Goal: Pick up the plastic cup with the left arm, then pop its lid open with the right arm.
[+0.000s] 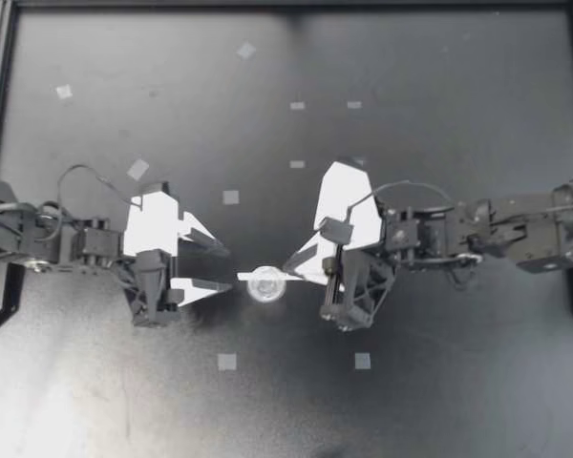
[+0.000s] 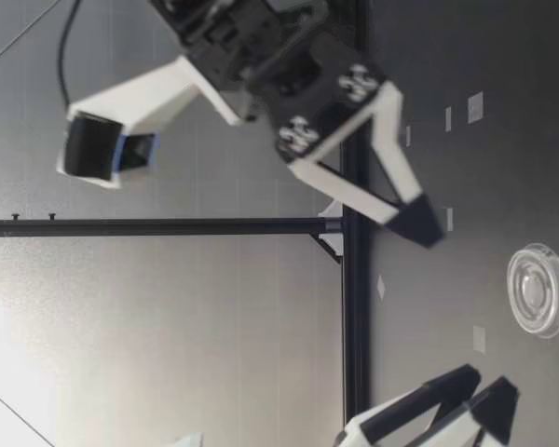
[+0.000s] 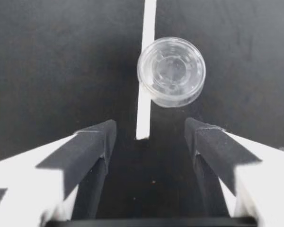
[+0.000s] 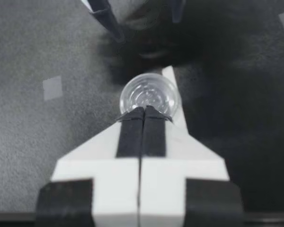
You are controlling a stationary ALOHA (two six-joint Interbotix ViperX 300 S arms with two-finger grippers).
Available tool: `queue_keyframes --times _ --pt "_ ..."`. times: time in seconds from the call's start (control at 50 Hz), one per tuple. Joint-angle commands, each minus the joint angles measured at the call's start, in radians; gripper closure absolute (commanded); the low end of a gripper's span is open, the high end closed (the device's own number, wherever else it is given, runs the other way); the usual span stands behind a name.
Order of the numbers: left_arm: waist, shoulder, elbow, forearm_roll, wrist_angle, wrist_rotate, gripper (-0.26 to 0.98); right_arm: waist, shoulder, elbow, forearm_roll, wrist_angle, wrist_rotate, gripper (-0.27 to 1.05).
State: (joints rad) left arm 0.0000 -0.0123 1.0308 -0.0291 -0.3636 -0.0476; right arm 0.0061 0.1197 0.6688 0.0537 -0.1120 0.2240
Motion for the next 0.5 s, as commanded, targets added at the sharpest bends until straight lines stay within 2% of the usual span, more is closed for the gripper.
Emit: queue_keyframes --times 0.0,0.48 --pt "-0.014 0.003 -0.026 0.0 -0.011 0.002 0.09 0.009 0.008 -0.034 0.0 -0.017 0.0 0.87" --pt "-0.026 0.11 -0.078 0.0 -0.034 0.002 0.09 0.012 0.074 -0.063 0.002 -0.017 0.002 0.87"
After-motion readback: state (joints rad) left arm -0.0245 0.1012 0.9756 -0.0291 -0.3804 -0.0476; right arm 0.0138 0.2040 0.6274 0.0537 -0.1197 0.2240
